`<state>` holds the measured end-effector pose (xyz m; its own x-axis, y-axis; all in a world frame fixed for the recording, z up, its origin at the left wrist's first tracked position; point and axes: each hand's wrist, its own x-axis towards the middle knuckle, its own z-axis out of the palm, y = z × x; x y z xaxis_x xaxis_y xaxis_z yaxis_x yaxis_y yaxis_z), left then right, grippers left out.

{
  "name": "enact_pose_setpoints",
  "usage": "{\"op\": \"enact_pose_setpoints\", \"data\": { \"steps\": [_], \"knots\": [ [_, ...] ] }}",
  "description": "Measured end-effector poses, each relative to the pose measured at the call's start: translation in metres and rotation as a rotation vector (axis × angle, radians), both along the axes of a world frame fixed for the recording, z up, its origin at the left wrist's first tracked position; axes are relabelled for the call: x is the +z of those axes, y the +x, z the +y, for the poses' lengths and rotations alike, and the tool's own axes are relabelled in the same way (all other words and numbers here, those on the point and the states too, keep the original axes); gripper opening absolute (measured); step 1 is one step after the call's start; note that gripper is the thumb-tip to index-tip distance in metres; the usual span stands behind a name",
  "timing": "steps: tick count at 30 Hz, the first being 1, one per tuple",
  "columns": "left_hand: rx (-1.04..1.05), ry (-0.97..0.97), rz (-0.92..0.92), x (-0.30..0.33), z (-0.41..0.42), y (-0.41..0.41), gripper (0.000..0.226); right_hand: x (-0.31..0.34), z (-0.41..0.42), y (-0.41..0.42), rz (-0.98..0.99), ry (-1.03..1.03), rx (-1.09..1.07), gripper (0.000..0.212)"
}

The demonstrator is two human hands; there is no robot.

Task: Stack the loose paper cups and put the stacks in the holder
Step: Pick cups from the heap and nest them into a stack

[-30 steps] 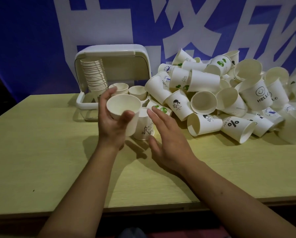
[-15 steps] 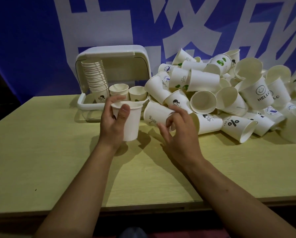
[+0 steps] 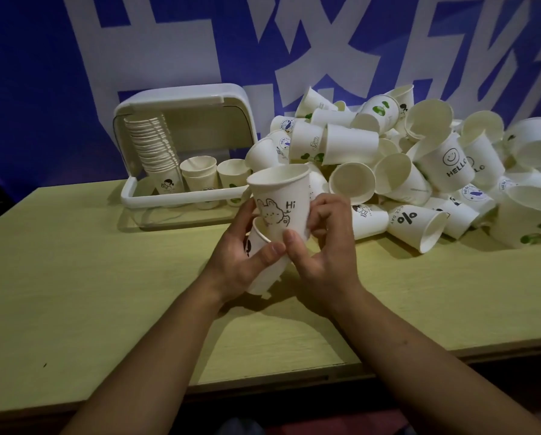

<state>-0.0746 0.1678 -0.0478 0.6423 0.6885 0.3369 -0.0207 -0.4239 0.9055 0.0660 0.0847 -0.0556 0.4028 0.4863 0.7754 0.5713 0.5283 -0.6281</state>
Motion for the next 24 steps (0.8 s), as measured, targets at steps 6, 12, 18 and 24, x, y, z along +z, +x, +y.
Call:
{"op": "enact_pose_setpoints", "data": {
  "steps": [6,12,18,24],
  "knots": [
    [-0.003,-0.006,-0.048,0.004,-0.013,0.012,0.116,0.008,-0.015,0.000,0.054,-0.090,0.107,0.070],
    [-0.133,0.078,-0.063,0.012,-0.045,0.046,0.099,0.021,-0.061,0.031,-0.041,-0.121,0.028,0.079],
    [-0.314,0.103,-0.122,0.025,-0.094,0.125,0.097,0.031,-0.132,0.084,0.042,-0.132,-0.185,0.060],
    [-0.354,0.054,-0.329,0.031,-0.144,0.214,0.082,0.028,-0.200,0.139,0.084,-0.228,-0.410,0.042]
  ]
}}
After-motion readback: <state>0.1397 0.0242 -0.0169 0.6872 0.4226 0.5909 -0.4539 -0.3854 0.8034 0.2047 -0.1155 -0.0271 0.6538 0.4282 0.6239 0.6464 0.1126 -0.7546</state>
